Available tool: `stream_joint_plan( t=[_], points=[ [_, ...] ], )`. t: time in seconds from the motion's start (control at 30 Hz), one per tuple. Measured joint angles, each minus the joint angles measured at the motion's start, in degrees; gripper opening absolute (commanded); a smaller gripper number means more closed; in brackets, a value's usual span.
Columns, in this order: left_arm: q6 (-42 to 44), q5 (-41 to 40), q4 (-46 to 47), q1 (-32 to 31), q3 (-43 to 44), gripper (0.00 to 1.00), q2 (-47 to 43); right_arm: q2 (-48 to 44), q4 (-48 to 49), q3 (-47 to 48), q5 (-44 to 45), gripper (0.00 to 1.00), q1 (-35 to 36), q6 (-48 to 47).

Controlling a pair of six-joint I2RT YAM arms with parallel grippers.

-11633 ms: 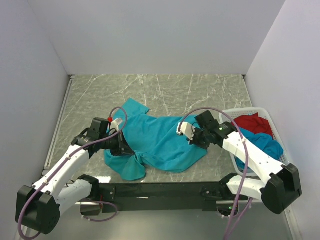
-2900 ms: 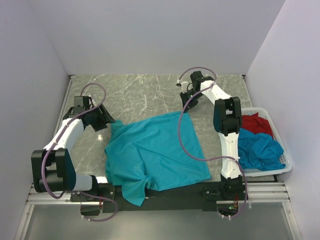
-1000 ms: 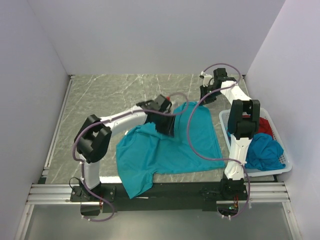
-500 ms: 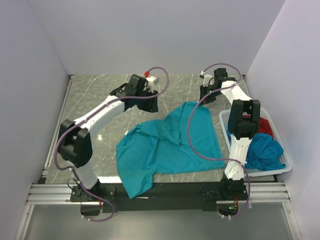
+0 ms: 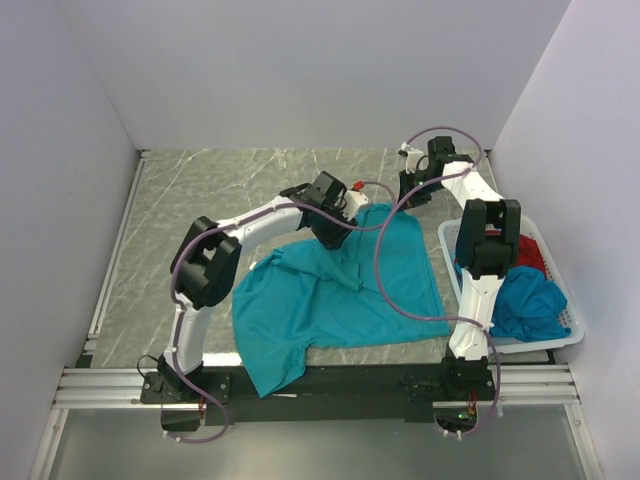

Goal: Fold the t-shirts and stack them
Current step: Flatten the tshirt out

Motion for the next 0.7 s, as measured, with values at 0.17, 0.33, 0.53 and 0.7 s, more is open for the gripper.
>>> stream_joint_plan(
  t=[0.17, 0.33, 0.53, 0.7],
  points=[
    [1.1, -5.6, -0.3, -0.3, 0.3, 0.48, 2.7, 0.0, 0.0, 0.0, -0.5, 0.0, 0.0, -0.3],
    [1.9, -7.0, -0.1, -1.0, -1.0, 0.28, 2.6, 0.0, 0.0, 0.0, -0.9, 0.0, 0.0, -0.5],
    [1.6, -9.2, -0.3, -1.5, -3.1, 0.06, 2.1, 0.0, 0.0, 0.0, -1.1, 0.0, 0.0, -0.7],
    [-1.6, -11.4, 0.8, -0.9, -5.6, 0.01, -3.5, 0.0, 0.0, 0.0, -1.2, 0.0, 0.0, -0.7]
  ],
)
